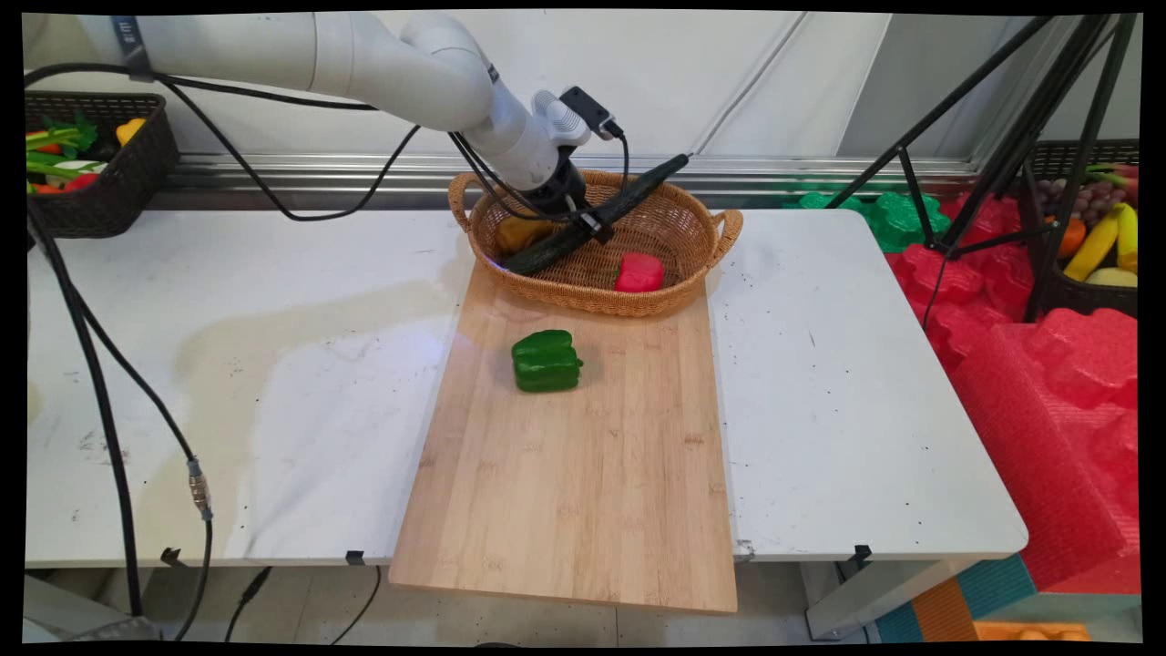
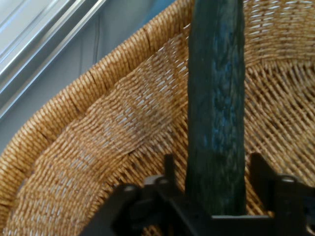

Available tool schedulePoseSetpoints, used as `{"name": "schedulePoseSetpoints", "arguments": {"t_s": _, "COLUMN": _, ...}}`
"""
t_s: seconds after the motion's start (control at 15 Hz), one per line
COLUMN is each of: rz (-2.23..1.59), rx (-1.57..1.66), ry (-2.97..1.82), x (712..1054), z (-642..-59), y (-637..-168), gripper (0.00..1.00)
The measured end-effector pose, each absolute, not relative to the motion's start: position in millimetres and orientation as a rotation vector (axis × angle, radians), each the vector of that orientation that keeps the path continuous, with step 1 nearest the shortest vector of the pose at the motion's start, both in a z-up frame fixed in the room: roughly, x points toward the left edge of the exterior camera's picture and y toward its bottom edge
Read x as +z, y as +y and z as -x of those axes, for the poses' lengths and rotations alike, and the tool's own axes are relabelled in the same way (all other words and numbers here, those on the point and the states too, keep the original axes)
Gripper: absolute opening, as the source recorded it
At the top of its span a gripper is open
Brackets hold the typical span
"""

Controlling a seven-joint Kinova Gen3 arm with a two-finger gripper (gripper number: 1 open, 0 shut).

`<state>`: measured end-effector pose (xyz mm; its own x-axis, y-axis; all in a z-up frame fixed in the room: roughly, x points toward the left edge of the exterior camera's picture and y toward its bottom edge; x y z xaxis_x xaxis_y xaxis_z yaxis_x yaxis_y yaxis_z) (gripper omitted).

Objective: Pick up the cucumber from the vegetable basket, then place the picked object on the cutting board

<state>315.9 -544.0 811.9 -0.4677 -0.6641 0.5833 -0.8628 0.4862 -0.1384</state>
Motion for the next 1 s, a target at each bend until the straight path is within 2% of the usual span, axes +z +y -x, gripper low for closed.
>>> {"name": "schedulePoseSetpoints", "arguments": {"t_s": 0.2, "rz": -1.276, "rx": 0.599, "ry": -2.274, "x": 810.7, "z": -314.8, "y": -545.0, "gripper": 0.00}}
{"name": "schedulePoseSetpoints", "arguments": {"t_s": 0.53, "rz": -1.278, "rx": 0.655, "ry": -2.232, "x": 829.1, "z": -313.8, "y": -535.2, "gripper": 0.00}}
{"name": "schedulePoseSetpoints", "arguments": {"t_s": 0.8, "rz": -1.235, "rx": 0.737, "ry": -2.190, "x": 868.4, "z": -311.6, "y": -513.4, "gripper": 0.00}}
{"name": "schedulePoseSetpoints", "arguments": {"t_s": 1.0, "rz": -1.170, "rx": 0.800, "ry": -2.158, "x": 911.1, "z": -306.1, "y": -484.5, "gripper": 0.00}}
